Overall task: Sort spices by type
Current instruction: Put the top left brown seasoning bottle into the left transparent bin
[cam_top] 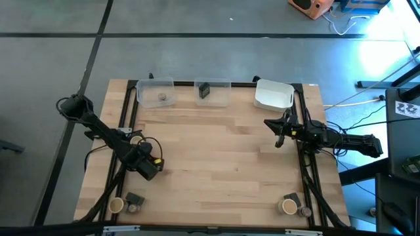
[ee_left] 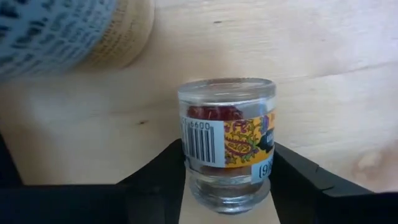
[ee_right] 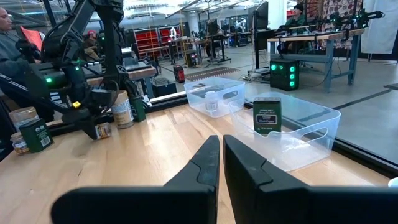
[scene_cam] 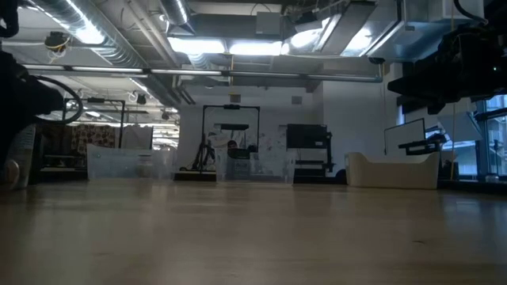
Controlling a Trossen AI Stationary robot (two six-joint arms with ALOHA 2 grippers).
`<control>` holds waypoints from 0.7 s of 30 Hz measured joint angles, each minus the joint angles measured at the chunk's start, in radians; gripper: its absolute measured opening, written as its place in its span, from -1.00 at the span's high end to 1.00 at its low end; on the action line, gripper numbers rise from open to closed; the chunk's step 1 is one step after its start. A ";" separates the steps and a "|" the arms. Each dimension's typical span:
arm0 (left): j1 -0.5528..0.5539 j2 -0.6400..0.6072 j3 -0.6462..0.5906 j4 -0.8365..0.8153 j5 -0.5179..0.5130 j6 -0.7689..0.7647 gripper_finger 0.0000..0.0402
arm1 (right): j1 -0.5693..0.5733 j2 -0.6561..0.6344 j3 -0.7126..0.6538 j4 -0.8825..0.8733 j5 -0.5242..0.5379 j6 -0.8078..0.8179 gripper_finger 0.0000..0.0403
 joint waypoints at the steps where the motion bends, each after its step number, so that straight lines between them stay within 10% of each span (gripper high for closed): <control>1: 0.000 0.000 0.000 0.004 0.000 0.018 0.17 | 0.000 0.000 0.000 0.000 0.000 0.000 0.89; 21: 0.063 0.001 0.224 0.068 -0.069 0.551 0.17 | 0.000 0.000 0.000 0.053 -0.244 -0.025 0.89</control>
